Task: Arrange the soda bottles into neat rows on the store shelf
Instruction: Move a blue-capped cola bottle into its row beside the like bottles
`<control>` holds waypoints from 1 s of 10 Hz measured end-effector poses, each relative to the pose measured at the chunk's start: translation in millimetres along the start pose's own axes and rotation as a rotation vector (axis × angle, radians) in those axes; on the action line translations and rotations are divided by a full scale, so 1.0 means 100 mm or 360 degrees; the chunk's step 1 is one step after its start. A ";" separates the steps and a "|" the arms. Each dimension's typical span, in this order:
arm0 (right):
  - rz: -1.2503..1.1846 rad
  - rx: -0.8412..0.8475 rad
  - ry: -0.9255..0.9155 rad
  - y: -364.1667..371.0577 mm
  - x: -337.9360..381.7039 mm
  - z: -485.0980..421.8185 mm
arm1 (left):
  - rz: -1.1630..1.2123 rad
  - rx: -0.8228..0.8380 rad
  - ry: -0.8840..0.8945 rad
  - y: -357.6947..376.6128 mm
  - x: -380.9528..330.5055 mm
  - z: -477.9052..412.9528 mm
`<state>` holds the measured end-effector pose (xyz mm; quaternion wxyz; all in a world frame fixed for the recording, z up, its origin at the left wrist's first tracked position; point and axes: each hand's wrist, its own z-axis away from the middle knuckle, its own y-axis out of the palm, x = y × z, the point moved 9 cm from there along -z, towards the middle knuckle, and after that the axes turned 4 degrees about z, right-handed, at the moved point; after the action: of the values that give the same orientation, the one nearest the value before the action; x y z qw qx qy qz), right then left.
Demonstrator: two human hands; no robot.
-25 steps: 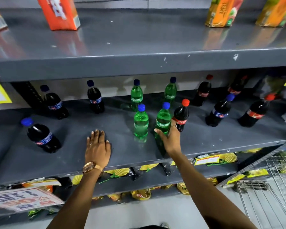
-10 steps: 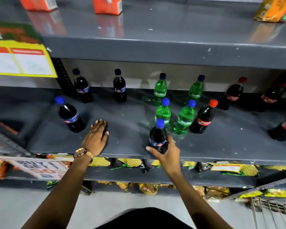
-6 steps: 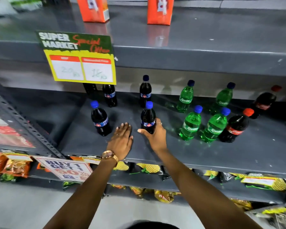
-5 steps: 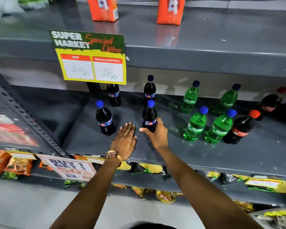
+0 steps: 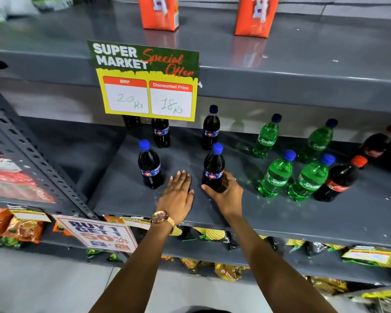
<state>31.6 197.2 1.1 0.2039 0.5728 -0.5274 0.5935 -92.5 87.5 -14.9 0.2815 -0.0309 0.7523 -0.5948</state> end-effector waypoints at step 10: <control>-0.0083 0.0099 0.0019 0.00 0.02 0.04 | 0.0036 0.0010 -0.0038 -0.02 -0.01 0.01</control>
<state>32.7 193.0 1.6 0.2046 0.5888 -0.4924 0.6075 -91.9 86.3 -13.1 0.2973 -0.0284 0.7474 -0.5935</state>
